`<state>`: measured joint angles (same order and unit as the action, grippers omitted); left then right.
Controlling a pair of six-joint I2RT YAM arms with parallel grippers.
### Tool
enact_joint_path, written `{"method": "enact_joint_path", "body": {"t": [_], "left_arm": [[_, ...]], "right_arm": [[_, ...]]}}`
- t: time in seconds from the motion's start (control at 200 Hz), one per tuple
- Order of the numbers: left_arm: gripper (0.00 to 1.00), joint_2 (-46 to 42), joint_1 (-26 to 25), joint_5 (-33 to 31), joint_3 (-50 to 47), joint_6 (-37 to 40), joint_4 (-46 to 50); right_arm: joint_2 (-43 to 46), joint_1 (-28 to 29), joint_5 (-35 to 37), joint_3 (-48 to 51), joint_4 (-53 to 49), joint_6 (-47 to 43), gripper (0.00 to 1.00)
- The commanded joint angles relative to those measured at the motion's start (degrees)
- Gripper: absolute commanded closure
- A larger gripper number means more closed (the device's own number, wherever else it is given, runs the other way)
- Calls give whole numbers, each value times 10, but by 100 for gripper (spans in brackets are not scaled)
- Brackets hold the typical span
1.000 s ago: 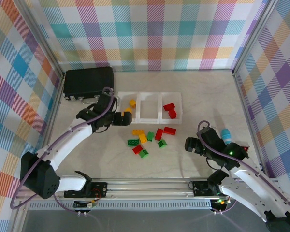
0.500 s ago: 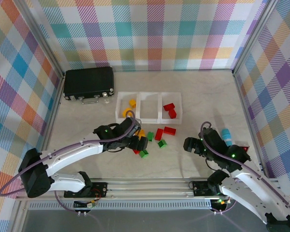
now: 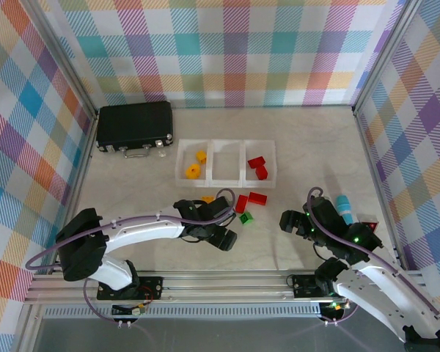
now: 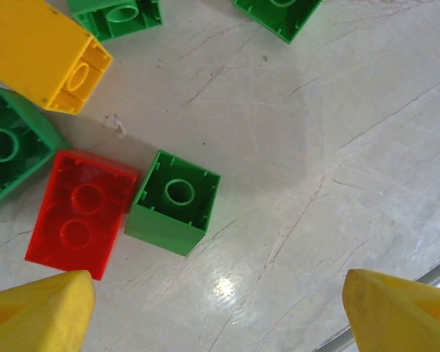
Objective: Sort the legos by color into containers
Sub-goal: Rotate the lego at the bottom-center of the table.
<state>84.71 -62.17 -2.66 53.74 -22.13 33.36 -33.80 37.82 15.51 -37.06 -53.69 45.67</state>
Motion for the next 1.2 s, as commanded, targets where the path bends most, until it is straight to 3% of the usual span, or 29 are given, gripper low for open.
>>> {"method": "enact_joint_path", "body": {"t": [0.0,0.225,0.495,1.195], "left_arm": [[12,6,-4,37,-18,-4,-21],[9,22,-5,70,-28,-5,-38],[0,67,-5,58,-17,-4,-34],[2,144,21,42,38,51,-67]], "right_arm": [[1,-3,-4,3,-9,5,1],[-1,-3,-4,3,-9,6,1],[-4,-3,-1,1,-9,4,1],[-9,-3,6,-8,-15,-1,1]]}}
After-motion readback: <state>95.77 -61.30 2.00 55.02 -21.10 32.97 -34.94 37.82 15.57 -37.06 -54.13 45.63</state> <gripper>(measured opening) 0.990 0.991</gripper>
